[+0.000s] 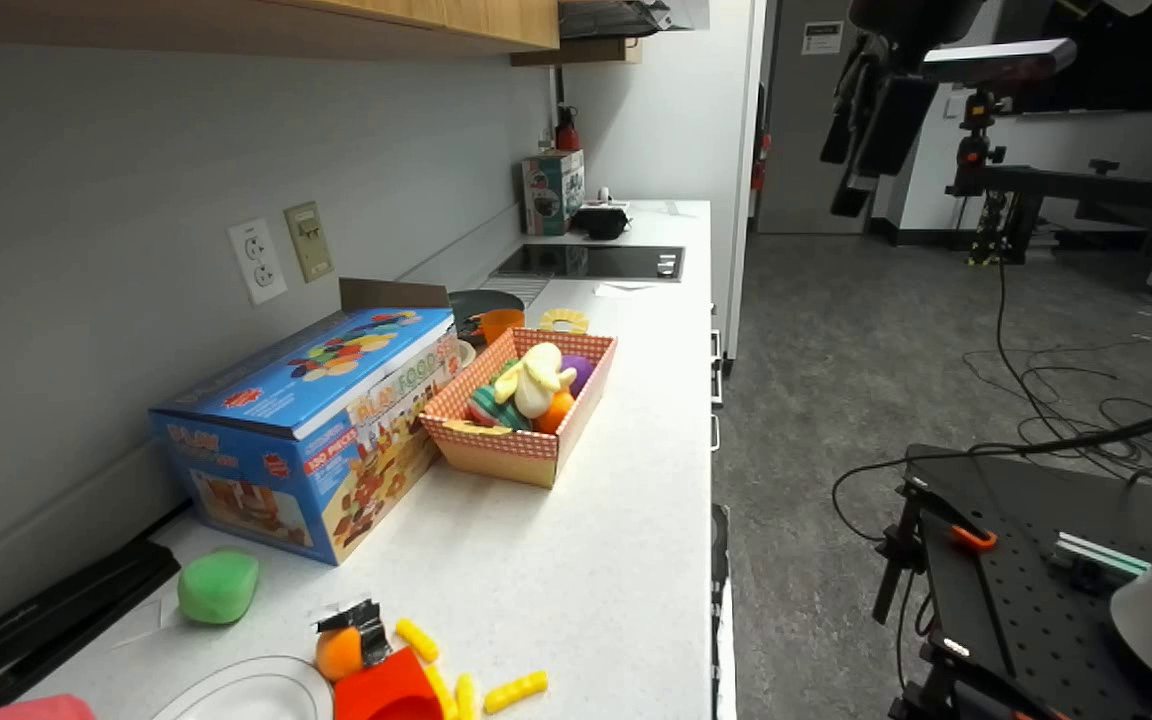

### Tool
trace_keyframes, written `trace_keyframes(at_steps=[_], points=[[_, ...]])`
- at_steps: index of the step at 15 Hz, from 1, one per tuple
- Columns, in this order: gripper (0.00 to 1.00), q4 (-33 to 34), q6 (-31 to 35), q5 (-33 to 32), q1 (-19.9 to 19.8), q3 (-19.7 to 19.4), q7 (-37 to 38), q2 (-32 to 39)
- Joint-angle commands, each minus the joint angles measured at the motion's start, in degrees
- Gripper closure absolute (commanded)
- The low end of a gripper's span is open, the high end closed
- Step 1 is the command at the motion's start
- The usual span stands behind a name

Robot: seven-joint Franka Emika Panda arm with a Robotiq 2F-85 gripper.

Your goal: Open the upper cabinet door on the right

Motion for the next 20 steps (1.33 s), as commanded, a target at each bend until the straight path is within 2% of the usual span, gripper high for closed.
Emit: trace_keyframes(at_steps=[1, 6, 7, 20], points=[[0.00, -1.8, 6.5, -1.3, -0.4, 0.0, 1.1, -0.9], [0.00, -3.4, 12.5, -0.8, -0.1, -0.6, -0.8, -1.0], [0.00, -2.3, 10.3, 0.0, -0.3, 0.1, 0.1, 0.0], [0.00, -2.8, 11.8, -0.1, -0.2, 0.0, -0.2, 0.0]])
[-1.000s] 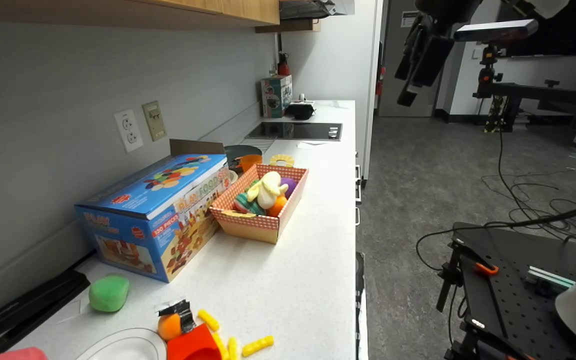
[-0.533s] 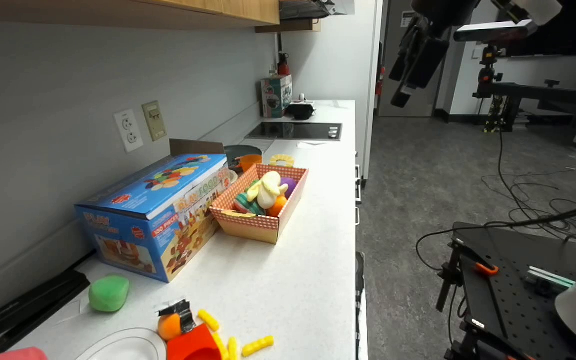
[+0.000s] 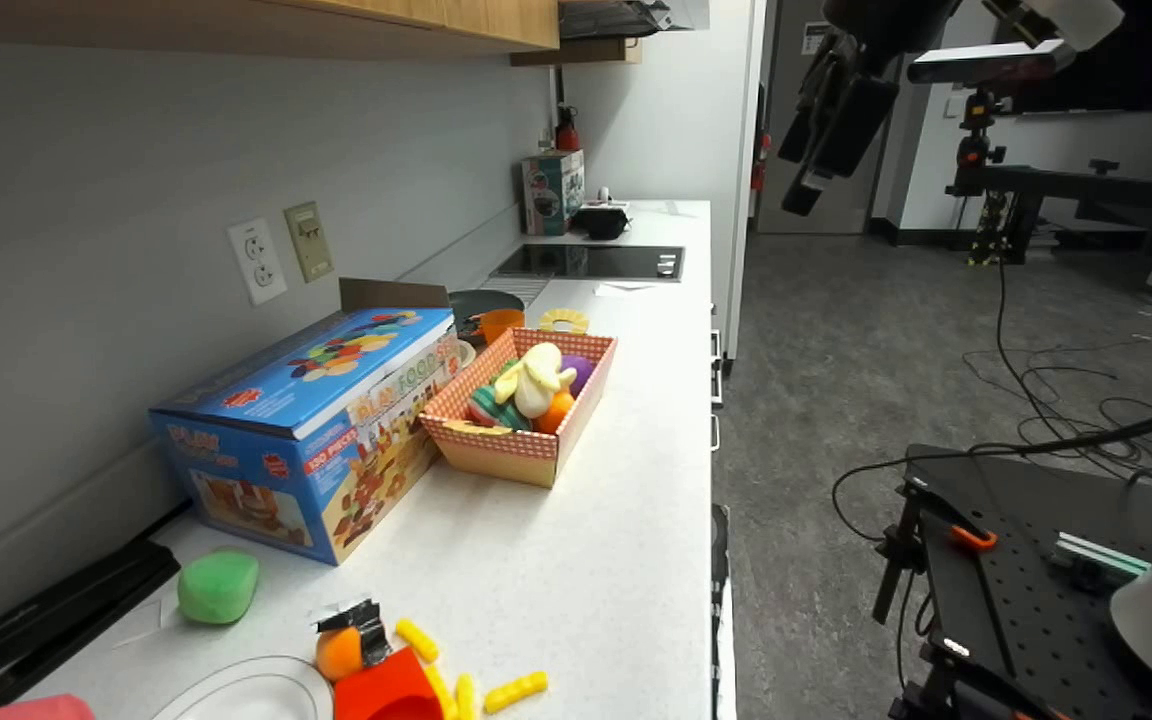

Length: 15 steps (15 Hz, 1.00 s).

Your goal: Open the upper cabinet door on the right

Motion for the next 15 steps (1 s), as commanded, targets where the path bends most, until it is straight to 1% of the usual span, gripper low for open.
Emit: trace_keyframes(at_steps=[1, 3, 4, 5, 7, 9, 10, 11, 12, 13, 15], points=[[0.00, 0.1, -0.3, -0.3, -0.3, 0.3, -0.5, 0.0], [0.00, 0.7, -3.4, -0.2, -0.5, 0.7, -0.5, 0.2], [0.00, 0.6, -3.5, -0.6, -0.3, 0.5, -1.1, 0.1], [0.00, 5.5, -8.4, 0.7, 0.7, 1.0, -2.0, 0.5], [0.00, 9.4, -14.8, 0.2, 1.2, 1.6, -3.8, -1.0], [0.00, 13.6, -18.5, -0.5, 1.6, 2.0, -4.9, -0.8], [0.00, 15.3, -19.6, -0.8, 1.3, 2.5, -4.0, -0.6], [0.00, 18.6, -21.9, -0.9, 1.1, 2.9, -3.6, -0.3], [0.00, 14.1, -18.0, -0.5, 1.5, 2.1, -2.7, -0.5], [0.00, 16.0, -19.5, -0.5, 1.5, 2.2, -2.6, -0.5], [0.00, 17.7, -20.8, -0.5, 1.6, 2.4, -2.6, -0.5]])
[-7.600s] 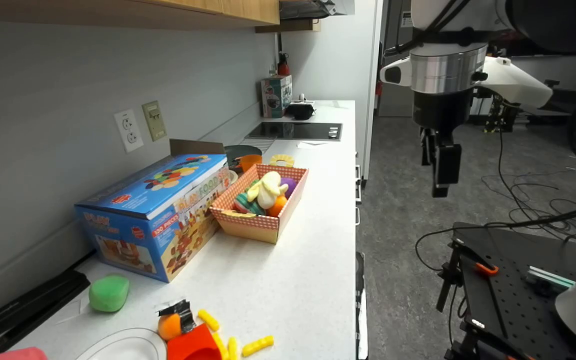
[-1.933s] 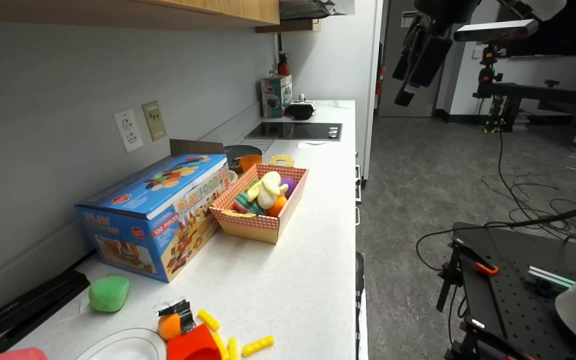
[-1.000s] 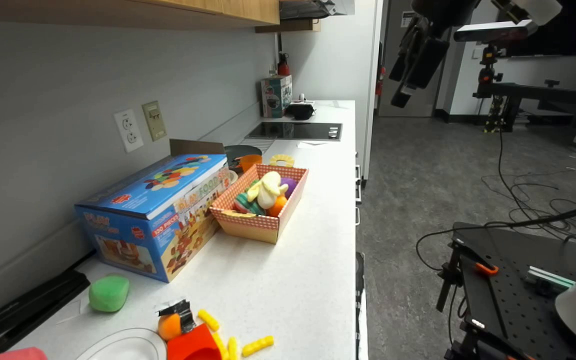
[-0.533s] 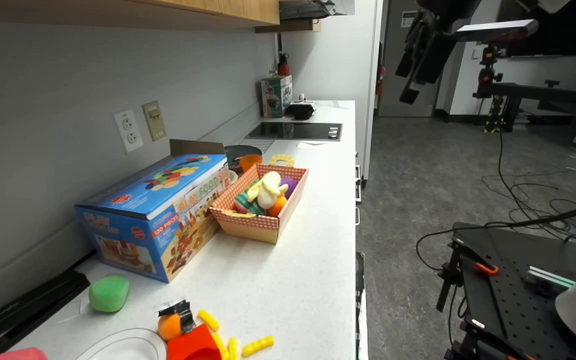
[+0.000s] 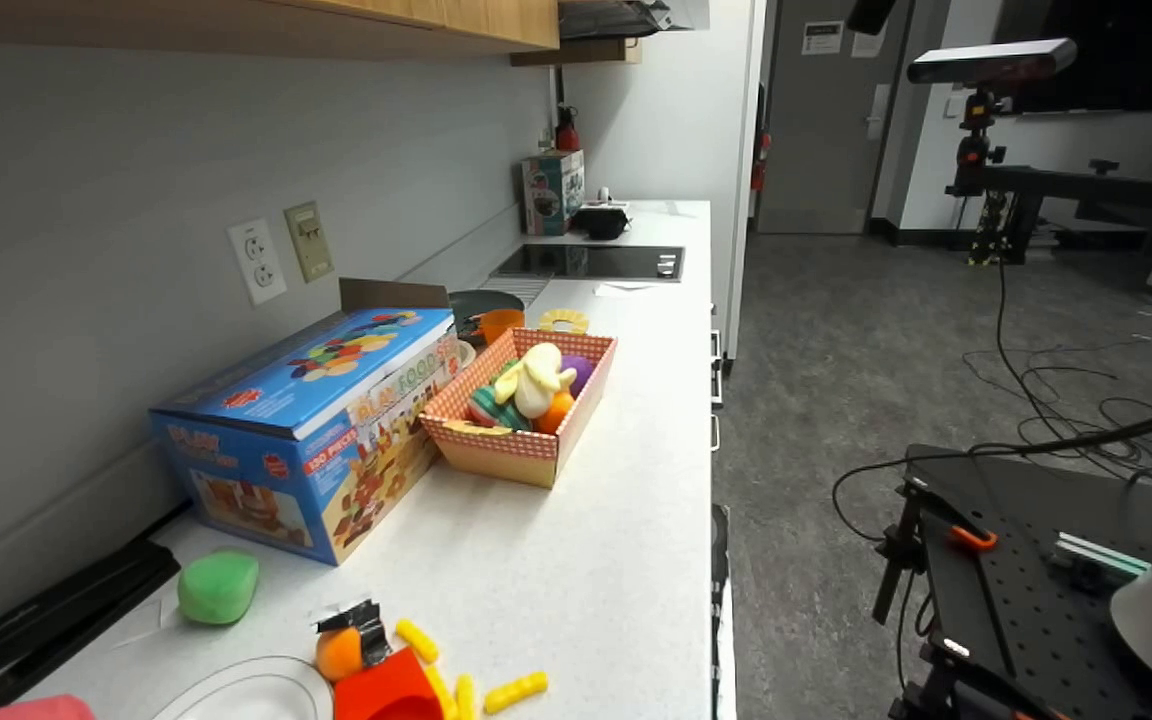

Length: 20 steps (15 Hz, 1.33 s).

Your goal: Open the upper cabinet door on the right

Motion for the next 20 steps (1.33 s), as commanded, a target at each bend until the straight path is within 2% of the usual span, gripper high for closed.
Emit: trace_keyframes(at_steps=[1, 17, 20], points=[[0.00, 0.2, -0.4, -0.5, 0.8, -0.5, 0.5, 0.2], [0.00, 0.2, -0.4, -0.5, 0.8, -0.5, 0.5, 0.4], [0.00, 2.0, 0.5, -0.4, 0.6, -0.5, 1.1, 0.5]])
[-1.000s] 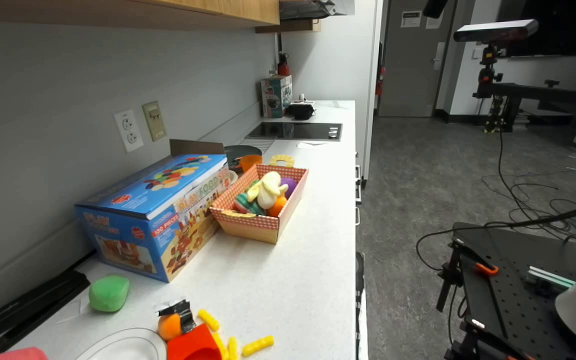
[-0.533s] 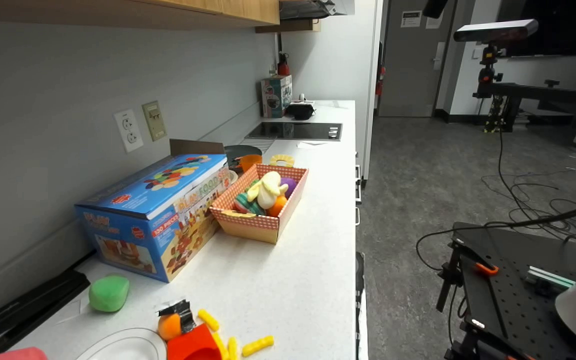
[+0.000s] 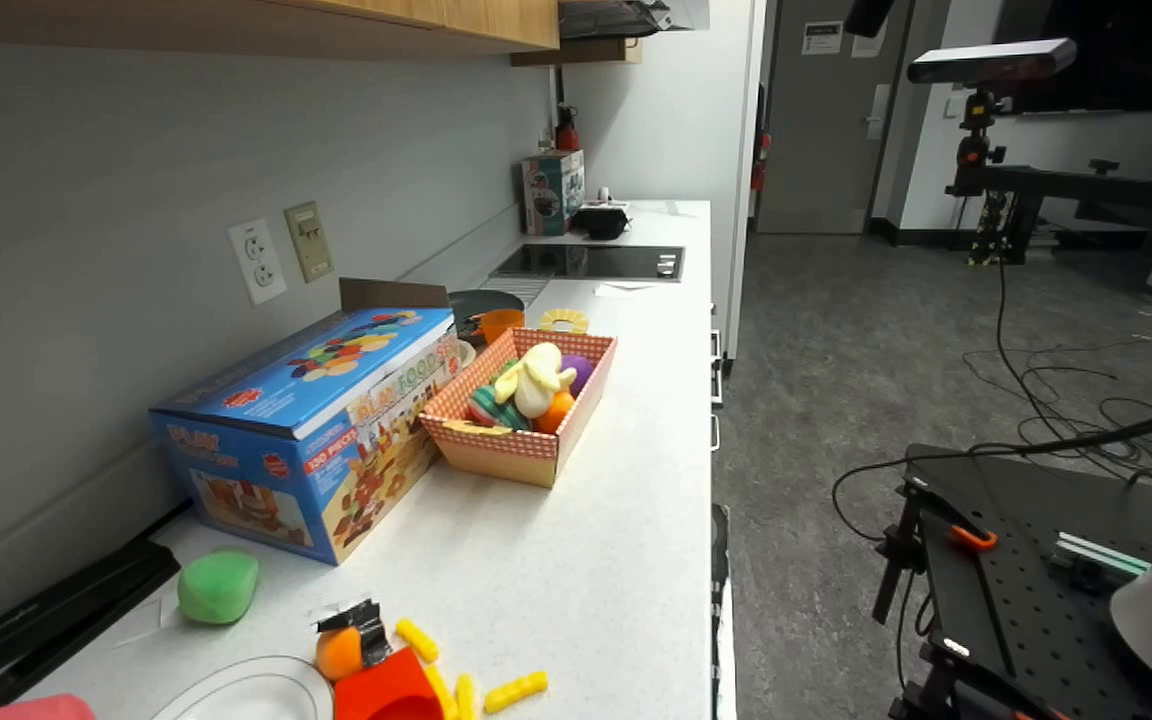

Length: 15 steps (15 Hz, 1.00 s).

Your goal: Open the upper cabinet door on the right

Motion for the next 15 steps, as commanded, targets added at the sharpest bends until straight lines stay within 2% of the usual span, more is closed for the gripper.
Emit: trace_keyframes(at_steps=[1, 3, 6, 7, 10, 15], points=[[0.00, 3.5, 0.0, -0.7, 0.2, -0.4, 1.2, 0.4], [0.00, 7.9, -1.7, -0.6, 0.3, 0.1, 1.2, 0.3], [0.00, 13.2, 2.2, -0.9, -0.6, -0.3, 2.2, 3.9], [0.00, 9.2, 0.6, -0.4, 0.4, -0.3, 1.3, 0.5], [0.00, 11.8, 1.5, -0.3, 0.1, -0.4, 1.6, 2.4], [0.00, 12.0, 1.8, -0.3, 0.1, -0.5, 1.8, 3.5]])
